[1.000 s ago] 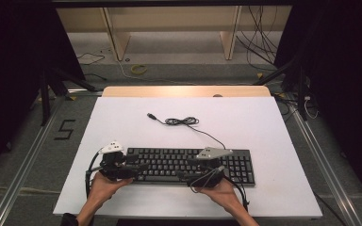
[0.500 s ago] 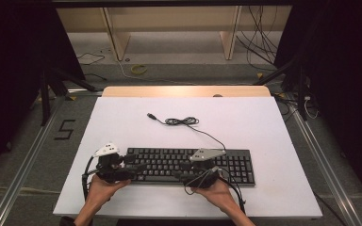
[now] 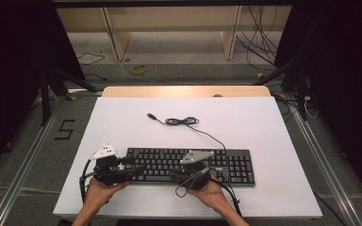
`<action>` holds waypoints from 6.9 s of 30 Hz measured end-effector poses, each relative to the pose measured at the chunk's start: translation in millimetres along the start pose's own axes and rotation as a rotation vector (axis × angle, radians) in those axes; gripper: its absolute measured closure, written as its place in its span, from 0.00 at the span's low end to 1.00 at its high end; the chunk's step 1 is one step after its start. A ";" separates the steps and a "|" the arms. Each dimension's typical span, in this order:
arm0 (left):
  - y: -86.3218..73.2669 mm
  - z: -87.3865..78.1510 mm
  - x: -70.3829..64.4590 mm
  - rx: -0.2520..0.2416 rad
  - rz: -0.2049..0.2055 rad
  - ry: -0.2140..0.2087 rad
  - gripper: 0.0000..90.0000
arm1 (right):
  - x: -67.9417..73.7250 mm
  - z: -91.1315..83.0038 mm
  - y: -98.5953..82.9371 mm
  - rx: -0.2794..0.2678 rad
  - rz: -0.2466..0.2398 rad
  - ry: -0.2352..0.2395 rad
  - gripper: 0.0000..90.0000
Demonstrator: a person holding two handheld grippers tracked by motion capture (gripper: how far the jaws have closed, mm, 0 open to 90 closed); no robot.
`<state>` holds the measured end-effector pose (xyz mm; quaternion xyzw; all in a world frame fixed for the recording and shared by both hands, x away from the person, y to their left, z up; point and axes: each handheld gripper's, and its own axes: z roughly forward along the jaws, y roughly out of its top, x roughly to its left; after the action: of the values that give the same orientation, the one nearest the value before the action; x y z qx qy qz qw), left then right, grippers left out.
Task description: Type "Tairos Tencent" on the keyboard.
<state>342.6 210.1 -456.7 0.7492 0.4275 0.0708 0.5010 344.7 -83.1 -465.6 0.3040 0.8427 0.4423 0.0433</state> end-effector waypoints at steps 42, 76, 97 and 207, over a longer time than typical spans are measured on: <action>-5.4 -4.5 4.1 0.006 -0.004 0.002 0.34 | -0.7 24.0 -3.3 0.097 -0.009 -0.025 1.00; -7.9 -1.8 7.1 0.072 0.008 0.047 0.45 | -17.6 7.8 15.7 -0.019 0.082 0.004 0.48; -8.6 -2.5 7.5 0.155 0.054 0.073 0.91 | -16.0 27.1 31.2 0.002 0.036 -0.016 0.79; 9.1 21.6 8.8 0.102 0.054 0.061 0.46 | -21.1 6.9 22.0 -0.029 0.089 0.010 0.44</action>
<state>364.9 200.2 -462.7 0.7825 0.4251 0.0852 0.4469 374.6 -80.4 -456.9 0.3383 0.8219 0.4576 0.0239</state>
